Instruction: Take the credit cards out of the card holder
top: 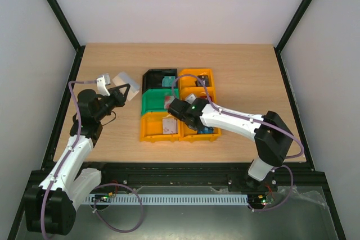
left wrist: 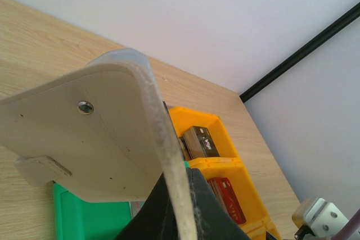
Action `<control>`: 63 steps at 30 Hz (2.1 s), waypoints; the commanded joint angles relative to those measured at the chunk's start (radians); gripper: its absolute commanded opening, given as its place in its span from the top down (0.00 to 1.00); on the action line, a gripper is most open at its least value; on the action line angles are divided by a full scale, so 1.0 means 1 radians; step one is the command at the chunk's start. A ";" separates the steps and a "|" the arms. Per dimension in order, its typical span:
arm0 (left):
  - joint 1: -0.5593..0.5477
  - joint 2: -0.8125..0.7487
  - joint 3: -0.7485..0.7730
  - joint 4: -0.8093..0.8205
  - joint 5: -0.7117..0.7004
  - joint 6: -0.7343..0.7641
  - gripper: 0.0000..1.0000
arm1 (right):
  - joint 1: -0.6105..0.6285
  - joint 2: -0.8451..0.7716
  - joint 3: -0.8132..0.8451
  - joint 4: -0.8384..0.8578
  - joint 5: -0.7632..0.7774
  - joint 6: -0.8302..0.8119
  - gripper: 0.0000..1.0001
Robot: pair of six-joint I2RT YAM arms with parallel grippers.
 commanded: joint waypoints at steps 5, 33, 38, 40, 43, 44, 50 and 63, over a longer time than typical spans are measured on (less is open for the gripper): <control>0.004 0.001 0.002 0.040 0.012 0.007 0.98 | 0.008 -0.056 -0.086 0.132 0.079 -0.096 0.98; 0.004 -0.007 -0.002 0.031 0.014 0.009 0.98 | 0.009 -0.037 -0.163 0.229 -0.005 -0.184 0.98; 0.004 -0.006 -0.002 0.032 0.014 0.011 0.98 | 0.009 -0.029 -0.171 0.240 -0.018 -0.203 0.98; 0.004 -0.007 -0.001 0.031 0.013 0.011 0.98 | 0.008 -0.029 -0.175 0.245 -0.029 -0.211 0.98; 0.004 -0.006 -0.001 0.031 0.012 0.011 0.98 | 0.009 -0.029 -0.175 0.245 -0.048 -0.219 0.98; 0.004 -0.006 -0.002 0.032 0.011 0.011 0.98 | 0.009 -0.031 -0.176 0.247 -0.057 -0.222 0.98; 0.004 -0.004 -0.003 0.033 0.012 0.011 0.98 | 0.010 -0.034 -0.183 0.253 -0.040 -0.233 0.98; 0.005 -0.004 -0.006 0.031 0.012 0.016 0.98 | 0.010 -0.043 -0.191 0.244 -0.024 -0.255 0.72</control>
